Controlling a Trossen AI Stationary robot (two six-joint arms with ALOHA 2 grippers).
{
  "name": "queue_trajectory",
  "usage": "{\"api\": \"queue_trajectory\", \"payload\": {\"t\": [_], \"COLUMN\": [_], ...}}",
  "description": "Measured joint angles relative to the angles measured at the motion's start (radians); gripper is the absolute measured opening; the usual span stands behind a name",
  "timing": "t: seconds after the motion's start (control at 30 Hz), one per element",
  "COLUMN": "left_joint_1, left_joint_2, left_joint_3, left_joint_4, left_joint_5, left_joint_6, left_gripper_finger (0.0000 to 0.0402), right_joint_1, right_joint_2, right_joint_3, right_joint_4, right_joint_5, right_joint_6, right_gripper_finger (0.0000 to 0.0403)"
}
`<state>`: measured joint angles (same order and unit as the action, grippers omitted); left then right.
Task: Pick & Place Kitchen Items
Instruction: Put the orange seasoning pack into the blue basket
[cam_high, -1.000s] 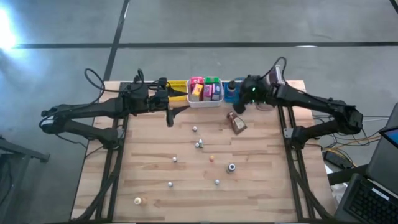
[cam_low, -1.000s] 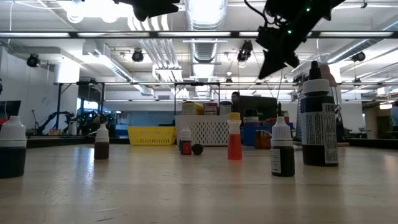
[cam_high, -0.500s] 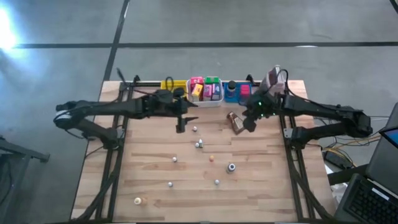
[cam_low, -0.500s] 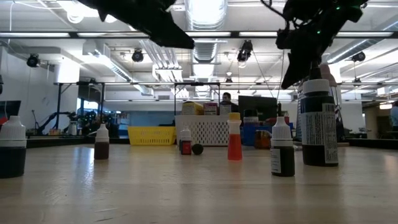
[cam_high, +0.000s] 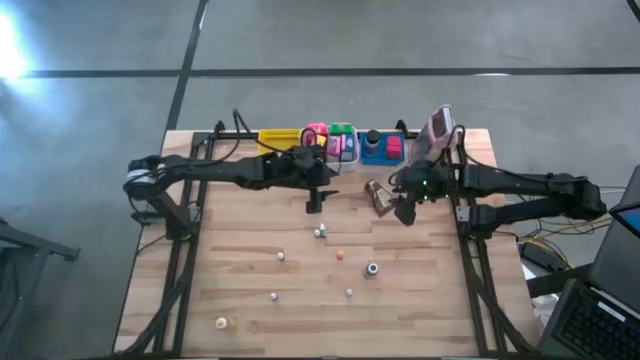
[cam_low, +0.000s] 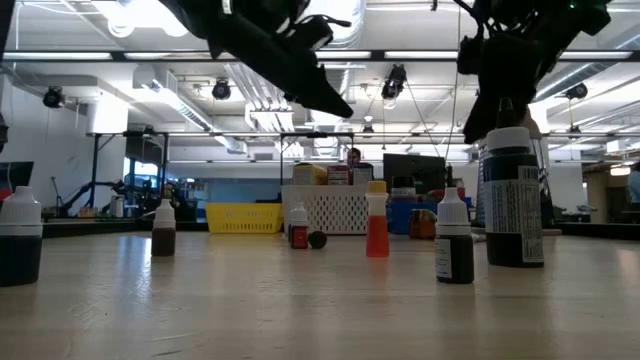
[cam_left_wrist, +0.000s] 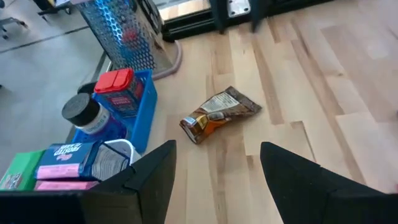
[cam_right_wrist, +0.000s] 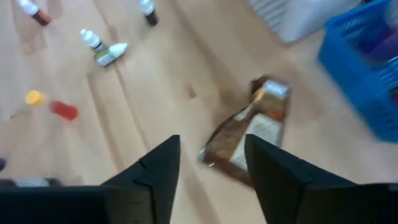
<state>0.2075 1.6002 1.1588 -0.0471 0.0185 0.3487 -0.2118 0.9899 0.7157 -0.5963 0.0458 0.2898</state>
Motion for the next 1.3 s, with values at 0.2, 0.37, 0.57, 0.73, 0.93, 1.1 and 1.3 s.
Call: {"api": "queue_trajectory", "payload": {"t": [0.2,0.37,0.57,0.73,0.93,1.1,1.3], "left_joint_1": [0.000,0.000,0.001,0.001,0.008,0.025,0.040], "left_joint_2": [0.030,0.029,0.009,-0.006,-0.021,-0.034,-0.068], "left_joint_3": [0.008,0.008,0.008,0.006,0.000,0.000,-0.002], "left_joint_4": [-0.011,-0.023,-0.079,-0.148,-0.187,-0.191,-0.235], "left_joint_5": [-0.001,-0.002,-0.035,-0.095,-0.100,-0.100,-0.099], "left_joint_6": [0.001,-0.006,-0.006,-0.007,-0.010,-0.011,-0.020], "left_gripper_finger": [0.0238,0.0238,0.0238,0.0238,0.0238,0.0238,0.0238], "right_joint_1": [0.077,0.117,0.193,0.272,0.361,0.360,0.282], "right_joint_2": [0.008,0.065,0.214,0.324,0.442,0.489,0.562], "right_joint_3": [-0.159,-0.230,-0.161,-0.065,0.053,0.122,0.258], "right_joint_4": [0.278,0.458,0.390,0.351,0.096,0.090,0.003], "right_joint_5": [0.003,0.036,0.143,0.217,0.488,0.507,0.463], "right_joint_6": [0.095,0.103,0.045,0.002,0.108,0.221,0.456], "right_gripper_finger": [0.0216,0.0225,0.0208,0.0180,0.0150,0.0131,0.0139]}}
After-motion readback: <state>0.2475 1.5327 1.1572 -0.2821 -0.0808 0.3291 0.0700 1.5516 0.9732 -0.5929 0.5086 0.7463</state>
